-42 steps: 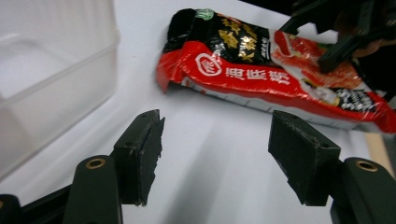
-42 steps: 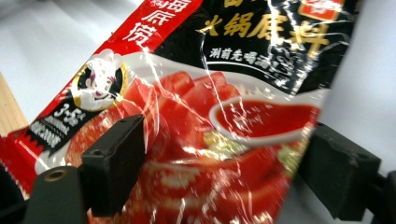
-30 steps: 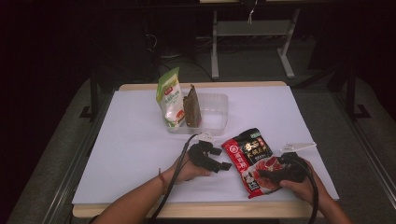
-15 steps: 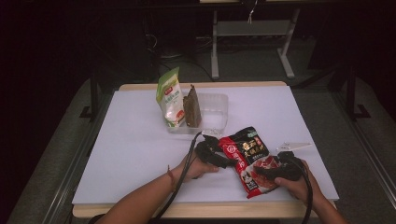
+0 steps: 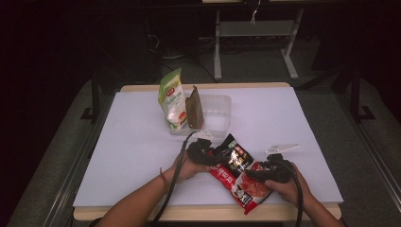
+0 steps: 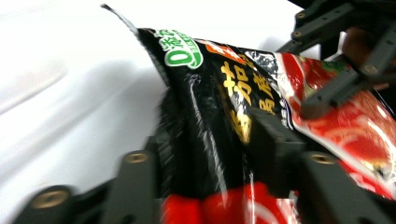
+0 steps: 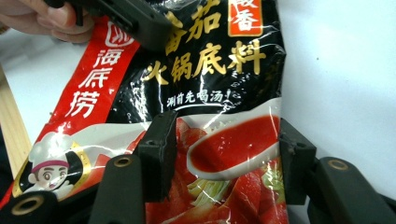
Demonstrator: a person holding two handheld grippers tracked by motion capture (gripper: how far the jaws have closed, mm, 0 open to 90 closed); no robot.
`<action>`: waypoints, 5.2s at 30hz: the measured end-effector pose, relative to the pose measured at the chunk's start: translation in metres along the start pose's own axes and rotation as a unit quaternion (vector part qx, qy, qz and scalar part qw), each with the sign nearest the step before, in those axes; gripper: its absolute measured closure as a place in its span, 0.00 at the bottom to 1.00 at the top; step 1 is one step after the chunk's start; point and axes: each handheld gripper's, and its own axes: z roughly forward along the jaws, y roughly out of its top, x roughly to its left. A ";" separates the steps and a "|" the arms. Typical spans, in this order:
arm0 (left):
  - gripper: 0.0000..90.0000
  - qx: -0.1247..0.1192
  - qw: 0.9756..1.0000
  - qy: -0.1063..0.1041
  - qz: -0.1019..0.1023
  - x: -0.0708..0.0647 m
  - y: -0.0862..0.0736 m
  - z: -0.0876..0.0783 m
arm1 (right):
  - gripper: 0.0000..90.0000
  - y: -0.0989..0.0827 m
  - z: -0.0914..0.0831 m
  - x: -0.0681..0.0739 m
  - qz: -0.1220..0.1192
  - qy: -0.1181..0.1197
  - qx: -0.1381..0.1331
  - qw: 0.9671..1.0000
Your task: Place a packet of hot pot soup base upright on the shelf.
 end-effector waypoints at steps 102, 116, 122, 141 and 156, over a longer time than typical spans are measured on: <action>1.00 -0.304 0.940 0.127 0.083 -0.043 0.065 -0.126 | 0.25 -0.023 -0.045 -0.041 -0.086 -0.183 -0.157 0.967; 1.00 -0.321 0.931 0.149 0.090 -0.043 0.096 -0.140 | 0.25 -0.024 -0.045 -0.041 -0.086 -0.183 -0.157 0.967; 1.00 -0.313 0.932 0.151 0.105 -0.043 0.107 -0.137 | 0.26 -0.023 -0.045 -0.041 -0.085 -0.182 -0.155 0.967; 1.00 -0.325 0.924 0.184 0.086 -0.023 0.135 -0.129 | 0.26 -0.024 -0.045 -0.042 -0.082 -0.179 -0.158 0.968; 1.00 -0.322 0.917 0.224 0.066 0.001 0.159 -0.100 | 0.26 -0.024 -0.046 -0.042 -0.082 -0.178 -0.158 0.968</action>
